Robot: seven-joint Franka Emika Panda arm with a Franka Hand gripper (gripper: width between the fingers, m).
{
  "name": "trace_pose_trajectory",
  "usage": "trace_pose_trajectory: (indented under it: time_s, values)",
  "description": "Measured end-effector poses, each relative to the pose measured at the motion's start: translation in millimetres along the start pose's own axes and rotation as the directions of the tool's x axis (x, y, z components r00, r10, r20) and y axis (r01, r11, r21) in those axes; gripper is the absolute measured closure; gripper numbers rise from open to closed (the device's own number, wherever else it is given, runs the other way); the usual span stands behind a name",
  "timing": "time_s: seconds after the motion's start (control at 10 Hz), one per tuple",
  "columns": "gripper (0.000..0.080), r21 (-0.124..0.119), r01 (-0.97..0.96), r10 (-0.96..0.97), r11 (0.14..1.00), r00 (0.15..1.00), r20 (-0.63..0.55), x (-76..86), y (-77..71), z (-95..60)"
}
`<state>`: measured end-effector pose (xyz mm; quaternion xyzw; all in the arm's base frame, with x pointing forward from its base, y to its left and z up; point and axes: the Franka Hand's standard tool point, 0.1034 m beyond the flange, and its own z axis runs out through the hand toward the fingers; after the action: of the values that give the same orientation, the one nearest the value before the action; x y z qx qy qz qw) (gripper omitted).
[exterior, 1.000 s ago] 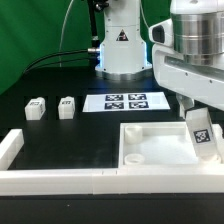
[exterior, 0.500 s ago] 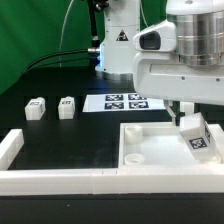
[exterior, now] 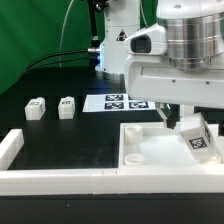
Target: Assemble one leg
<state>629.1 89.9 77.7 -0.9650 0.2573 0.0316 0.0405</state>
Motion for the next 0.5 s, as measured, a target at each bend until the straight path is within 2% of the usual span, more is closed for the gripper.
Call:
trace_pose_trajectory:
  time_s: [0.2, 0.5]
  values:
    - [0.0151, 0.006, 0.045, -0.045, 0.999, 0.999, -0.011, 6.4, -5.2, -2.9]
    - [0.0151, 0.007, 0.166, -0.166, 0.986, 0.986, -0.018, 6.6, -9.3, -3.5]
